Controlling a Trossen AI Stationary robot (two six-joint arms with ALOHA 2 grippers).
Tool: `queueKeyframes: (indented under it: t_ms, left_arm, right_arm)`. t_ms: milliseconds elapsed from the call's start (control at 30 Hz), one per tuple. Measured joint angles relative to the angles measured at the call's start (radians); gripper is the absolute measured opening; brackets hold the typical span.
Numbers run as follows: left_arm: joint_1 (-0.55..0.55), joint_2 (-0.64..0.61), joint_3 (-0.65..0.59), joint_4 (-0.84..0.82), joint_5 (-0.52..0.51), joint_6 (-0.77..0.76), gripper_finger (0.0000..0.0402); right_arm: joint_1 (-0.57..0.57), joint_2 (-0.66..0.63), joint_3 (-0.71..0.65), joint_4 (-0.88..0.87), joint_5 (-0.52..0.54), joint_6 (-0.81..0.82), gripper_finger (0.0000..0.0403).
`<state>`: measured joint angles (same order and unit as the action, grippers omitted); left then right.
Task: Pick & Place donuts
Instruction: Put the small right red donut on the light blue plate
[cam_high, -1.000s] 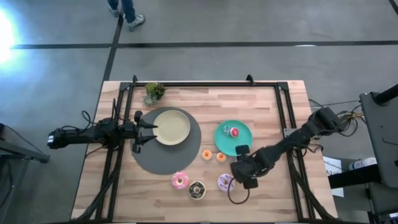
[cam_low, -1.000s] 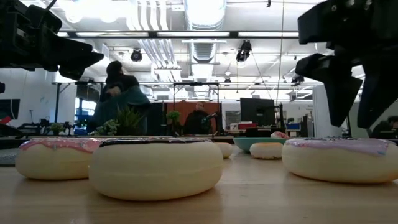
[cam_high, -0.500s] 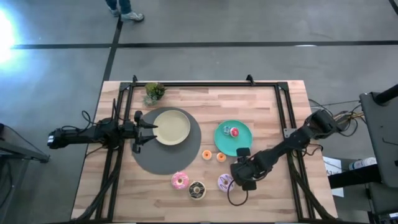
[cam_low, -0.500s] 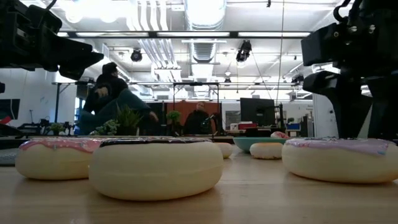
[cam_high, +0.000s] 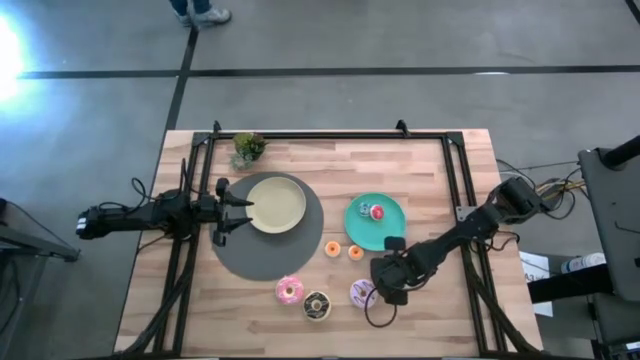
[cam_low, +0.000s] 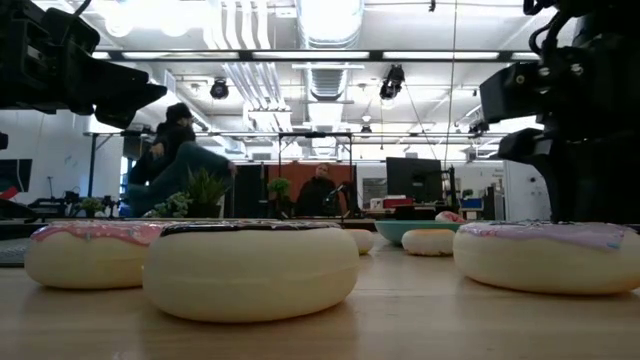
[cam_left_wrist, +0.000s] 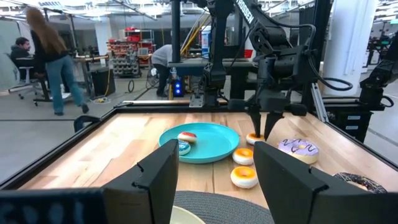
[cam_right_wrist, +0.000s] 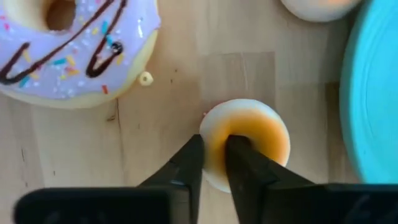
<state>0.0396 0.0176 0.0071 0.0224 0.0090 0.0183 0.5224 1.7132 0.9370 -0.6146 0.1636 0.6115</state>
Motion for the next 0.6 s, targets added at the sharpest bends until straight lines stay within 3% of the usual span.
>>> queueKeyframes:
  t_ms: [133, 367, 467, 600]
  left_arm:
    - [0.0, 0.0, 0.0, 0.0, 0.0, 0.0, 0.0184]
    - [0.0, 0.0, 0.0, 0.0, 0.0, 0.0, 0.0184]
    - [0.0, 0.0, 0.0, 0.0, 0.0, 0.0, 0.0184]
    - [0.0, 0.0, 0.0, 0.0, 0.0, 0.0, 0.0184]
  right_arm:
    - [0.001, -0.064, -0.002, -0.053, -0.045, 0.069, 0.0015]
    - [-0.04, -0.34, -0.066, -0.041, -0.053, 0.34, 0.0009]
    - [-0.085, -0.482, -0.189, 0.155, -0.059, 0.511, 0.0009]
    - [-0.152, -0.633, -0.424, 0.638, -0.051, 0.735, 0.0009]
